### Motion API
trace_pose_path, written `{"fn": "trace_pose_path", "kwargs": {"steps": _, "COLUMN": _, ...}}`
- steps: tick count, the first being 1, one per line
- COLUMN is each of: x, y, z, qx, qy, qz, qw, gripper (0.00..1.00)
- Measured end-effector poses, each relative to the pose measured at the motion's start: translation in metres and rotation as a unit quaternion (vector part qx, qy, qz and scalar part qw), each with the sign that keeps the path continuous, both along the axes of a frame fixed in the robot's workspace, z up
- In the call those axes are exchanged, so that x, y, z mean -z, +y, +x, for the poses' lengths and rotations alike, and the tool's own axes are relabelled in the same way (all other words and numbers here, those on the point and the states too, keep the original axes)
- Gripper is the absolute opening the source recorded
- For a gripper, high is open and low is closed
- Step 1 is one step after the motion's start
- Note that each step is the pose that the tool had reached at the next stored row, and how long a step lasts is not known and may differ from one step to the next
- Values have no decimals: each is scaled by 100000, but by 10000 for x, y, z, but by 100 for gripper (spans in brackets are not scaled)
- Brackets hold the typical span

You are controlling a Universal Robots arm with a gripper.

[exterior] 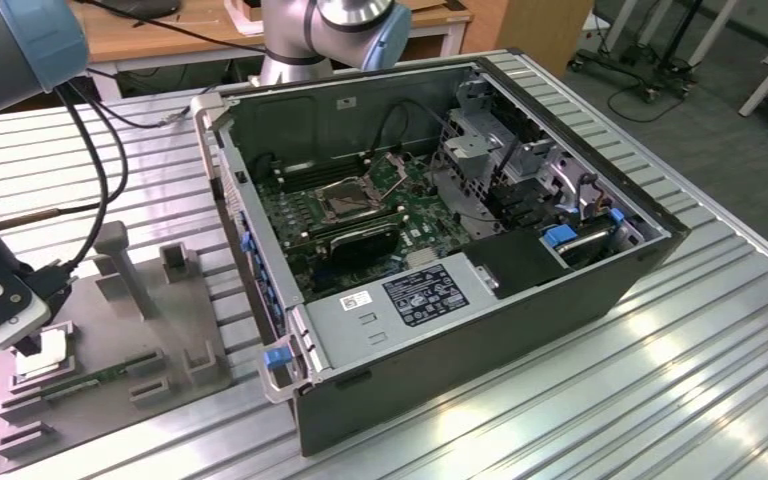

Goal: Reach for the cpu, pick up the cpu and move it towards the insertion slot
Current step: 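Reach for the cpu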

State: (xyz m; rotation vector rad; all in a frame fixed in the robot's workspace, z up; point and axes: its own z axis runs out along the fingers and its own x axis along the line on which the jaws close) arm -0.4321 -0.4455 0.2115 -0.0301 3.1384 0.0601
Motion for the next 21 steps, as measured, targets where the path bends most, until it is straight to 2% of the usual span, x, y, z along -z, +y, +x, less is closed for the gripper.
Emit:
{"fn": "trace_pose_path", "kwargs": {"steps": 9, "x": 2, "y": 0, "z": 0, "qx": -2, "qy": 1, "qz": -1, "qw": 100000, "gripper": 11}}
{"fn": "trace_pose_path", "kwargs": {"steps": 11, "x": 3, "y": 0, "z": 0, "qx": -1, "qy": -1, "qz": 0, "qw": 100000, "gripper": 24}}
{"fn": "trace_pose_path", "kwargs": {"steps": 14, "x": 3, "y": 0, "z": 0, "qx": -1, "qy": 0, "qz": -1, "qw": 100000, "gripper": 29}}
{"fn": "trace_pose_path", "kwargs": {"steps": 16, "x": 4, "y": 0, "z": 0, "qx": -1, "qy": 0, "qz": 0, "qw": 100000, "gripper": 41}}
{"fn": "trace_pose_path", "kwargs": {"steps": 17, "x": 4, "y": 0, "z": 0, "qx": 0, "qy": 1, "qz": -1, "qw": 100000, "gripper": 41}}
{"fn": "trace_pose_path", "kwargs": {"steps": 19, "x": 5, "y": 0, "z": 0, "qx": 0, "qy": -1, "qz": 0, "qw": 100000, "gripper": 53}}
{"fn": "trace_pose_path", "kwargs": {"steps": 20, "x": 5, "y": 0, "z": 0, "qx": 1, "qy": 0, "qz": 0, "qw": 100000, "gripper": 53}}
{"fn": "trace_pose_path", "kwargs": {"steps": 21, "x": 5, "y": 0, "z": 0, "qx": 1, "qy": -1, "qz": 0, "qw": 100000, "gripper": 58}}
